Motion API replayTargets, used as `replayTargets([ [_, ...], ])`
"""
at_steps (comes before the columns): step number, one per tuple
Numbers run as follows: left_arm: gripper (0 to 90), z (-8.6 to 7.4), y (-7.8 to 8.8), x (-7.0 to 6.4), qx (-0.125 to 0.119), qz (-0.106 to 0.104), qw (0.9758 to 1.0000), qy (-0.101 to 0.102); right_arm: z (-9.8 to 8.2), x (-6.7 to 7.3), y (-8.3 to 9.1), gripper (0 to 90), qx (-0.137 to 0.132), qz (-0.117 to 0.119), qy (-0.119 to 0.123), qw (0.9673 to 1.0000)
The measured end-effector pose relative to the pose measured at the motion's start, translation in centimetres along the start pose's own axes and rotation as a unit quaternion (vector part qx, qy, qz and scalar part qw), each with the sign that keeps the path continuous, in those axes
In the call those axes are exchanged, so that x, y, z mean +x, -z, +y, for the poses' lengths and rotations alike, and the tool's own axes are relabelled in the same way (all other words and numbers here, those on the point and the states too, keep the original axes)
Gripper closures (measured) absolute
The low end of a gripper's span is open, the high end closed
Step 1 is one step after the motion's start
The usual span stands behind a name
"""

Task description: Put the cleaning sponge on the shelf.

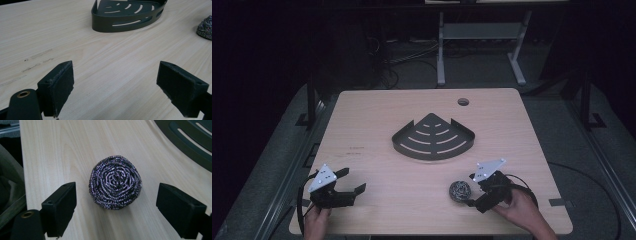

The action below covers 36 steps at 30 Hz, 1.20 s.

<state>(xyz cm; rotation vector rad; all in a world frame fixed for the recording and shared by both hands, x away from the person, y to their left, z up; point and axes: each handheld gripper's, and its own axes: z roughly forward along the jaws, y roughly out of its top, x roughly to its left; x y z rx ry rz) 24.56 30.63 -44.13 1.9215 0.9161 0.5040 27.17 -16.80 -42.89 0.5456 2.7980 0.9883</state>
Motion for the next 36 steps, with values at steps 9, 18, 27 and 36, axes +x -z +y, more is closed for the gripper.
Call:
replayTargets([
  [9, 13.7, 0.0, 0.1, 0.0, -0.003, -0.001, 1.0000, 0.000, 0.6, -0.2, -1.7, 16.9, 0.011, 0.013, 0.005, 0.9998],
  [18, 13.7, 0.0, 0.2, 0.1, -0.006, -0.001, 1.0000, 0.005, 0.7, -0.4, -2.3, 18.3, 0.023, 0.018, -0.001, 0.9996],
  [27, 13.7, 0.0, 0.2, 0.0, -0.007, -0.002, 0.9999, 0.008, 0.7, -0.5, -2.7, 19.2, 0.028, 0.019, 0.002, 0.9994],
  [36, 13.7, 0.0, 0.2, 0.1, -0.007, -0.002, 0.9999, 0.007, 0.9, -0.3, -2.8, 20.5, 0.029, 0.020, 0.003, 0.9994],
])
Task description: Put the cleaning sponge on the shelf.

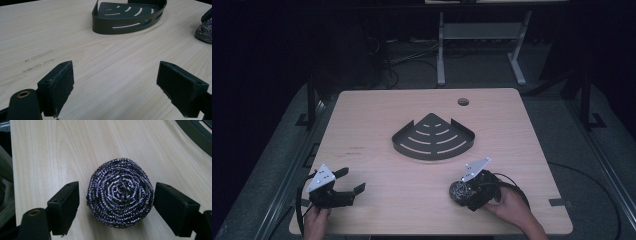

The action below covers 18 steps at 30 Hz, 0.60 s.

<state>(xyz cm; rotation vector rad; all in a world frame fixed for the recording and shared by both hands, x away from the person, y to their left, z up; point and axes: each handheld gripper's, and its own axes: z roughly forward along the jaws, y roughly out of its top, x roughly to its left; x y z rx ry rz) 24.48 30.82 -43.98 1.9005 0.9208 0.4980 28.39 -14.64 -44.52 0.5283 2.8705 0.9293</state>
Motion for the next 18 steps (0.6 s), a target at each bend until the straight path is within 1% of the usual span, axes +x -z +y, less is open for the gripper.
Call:
replayTargets([
  [12, 13.7, 0.00, 0.10, 0.05, -0.001, 0.002, 1.0000, 0.001, 0.22, 0.06, -0.44, 23.0, 0.007, 0.002, 0.005, 1.0000],
  [18, 13.7, -0.03, 0.22, 0.17, -0.002, 0.003, 1.0000, 0.002, 0.40, 0.00, -0.71, 27.7, 0.014, 0.004, 0.010, 0.9998],
])
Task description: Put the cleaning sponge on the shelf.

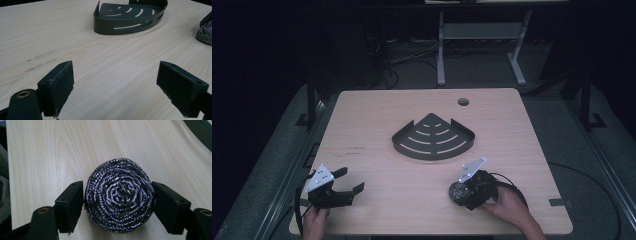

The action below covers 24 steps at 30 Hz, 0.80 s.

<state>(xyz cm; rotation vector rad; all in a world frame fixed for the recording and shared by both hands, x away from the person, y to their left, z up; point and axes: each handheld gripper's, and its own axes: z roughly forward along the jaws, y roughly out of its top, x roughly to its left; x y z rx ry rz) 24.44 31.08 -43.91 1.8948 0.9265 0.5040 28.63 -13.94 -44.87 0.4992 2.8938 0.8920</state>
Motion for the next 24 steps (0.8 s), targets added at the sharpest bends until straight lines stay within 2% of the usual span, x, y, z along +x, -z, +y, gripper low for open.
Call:
replayTargets([
  [9, 13.7, 0.01, 0.04, 0.01, -0.002, -0.001, 1.0000, 0.000, 0.29, -0.08, -0.07, 32.0, 0.011, 0.000, 0.005, 0.9999],
  [21, 13.7, -0.06, 0.10, 0.02, -0.003, -0.001, 1.0000, 0.003, 0.31, -0.47, 0.33, 34.4, -0.004, 0.020, 0.000, 0.9998],
  [24, 13.7, -0.06, 0.16, 0.08, -0.005, 0.000, 1.0000, 0.003, 0.72, -0.58, 0.43, 34.7, 0.006, 0.017, 0.007, 0.9998],
])
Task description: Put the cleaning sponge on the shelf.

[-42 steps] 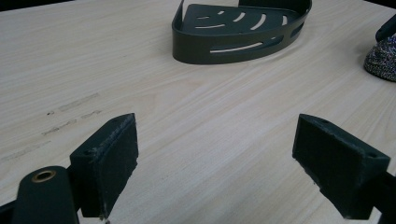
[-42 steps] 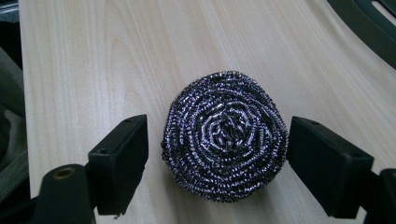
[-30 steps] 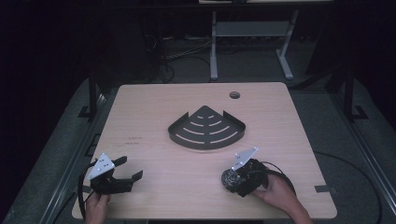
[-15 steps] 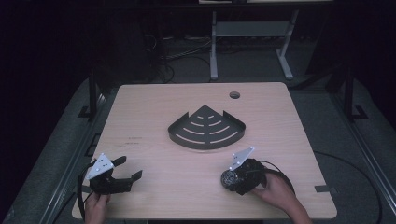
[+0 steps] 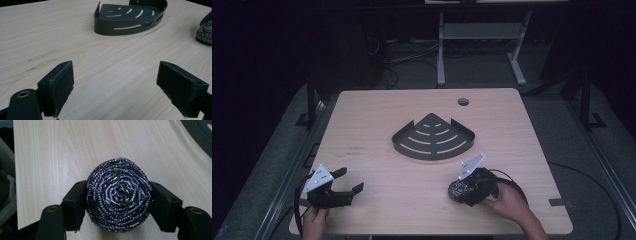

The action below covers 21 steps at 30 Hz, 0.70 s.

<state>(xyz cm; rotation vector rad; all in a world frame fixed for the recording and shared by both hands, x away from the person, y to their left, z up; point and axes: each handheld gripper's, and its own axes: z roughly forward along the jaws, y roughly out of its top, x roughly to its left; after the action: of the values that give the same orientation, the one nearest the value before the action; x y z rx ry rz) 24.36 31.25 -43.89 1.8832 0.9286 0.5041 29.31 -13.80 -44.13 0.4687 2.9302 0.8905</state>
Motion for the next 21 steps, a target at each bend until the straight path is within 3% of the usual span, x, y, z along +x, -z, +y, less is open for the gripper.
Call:
replayTargets([
  [7, 13.7, 0.0, 0.1, 0.0, -0.001, 0.000, 1.0000, 0.001, 1.4, -0.4, 0.8, 34.9, 0.002, 0.000, 0.013, 0.9999],
  [21, 13.7, -0.1, 0.4, 0.1, -0.002, 0.005, 1.0000, 0.005, 2.9, -1.5, 1.6, 35.2, -0.001, 0.011, 0.013, 0.9998],
])
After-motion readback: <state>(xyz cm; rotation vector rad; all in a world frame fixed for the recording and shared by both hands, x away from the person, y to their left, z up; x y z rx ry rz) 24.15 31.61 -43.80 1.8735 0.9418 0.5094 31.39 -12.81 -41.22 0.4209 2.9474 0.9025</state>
